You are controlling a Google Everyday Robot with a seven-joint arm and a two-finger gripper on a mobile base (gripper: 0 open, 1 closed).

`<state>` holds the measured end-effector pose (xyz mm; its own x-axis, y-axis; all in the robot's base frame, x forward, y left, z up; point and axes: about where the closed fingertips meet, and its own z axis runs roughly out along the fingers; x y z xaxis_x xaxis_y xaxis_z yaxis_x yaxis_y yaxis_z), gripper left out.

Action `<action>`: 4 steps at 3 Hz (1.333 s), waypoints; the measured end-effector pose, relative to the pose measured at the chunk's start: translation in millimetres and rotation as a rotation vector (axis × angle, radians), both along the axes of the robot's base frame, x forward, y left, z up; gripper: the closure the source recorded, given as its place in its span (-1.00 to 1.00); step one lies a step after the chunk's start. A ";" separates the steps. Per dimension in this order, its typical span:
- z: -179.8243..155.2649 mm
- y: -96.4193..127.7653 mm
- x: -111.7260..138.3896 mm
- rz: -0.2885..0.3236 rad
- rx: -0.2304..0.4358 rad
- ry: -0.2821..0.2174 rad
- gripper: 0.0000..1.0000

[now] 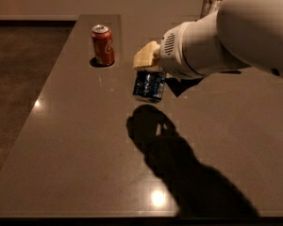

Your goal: Place pepsi can upright

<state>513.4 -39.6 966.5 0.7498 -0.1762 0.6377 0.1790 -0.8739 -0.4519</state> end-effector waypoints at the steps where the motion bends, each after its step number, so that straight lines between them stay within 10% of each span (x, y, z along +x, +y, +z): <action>1: -8.4 6.9 -2.5 0.058 0.008 -0.090 1.00; 4: -18.7 41.7 4.0 0.209 -0.084 -0.478 1.00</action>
Offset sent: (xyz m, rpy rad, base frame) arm -0.0197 0.0194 -0.0230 -0.2943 -0.6129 0.4326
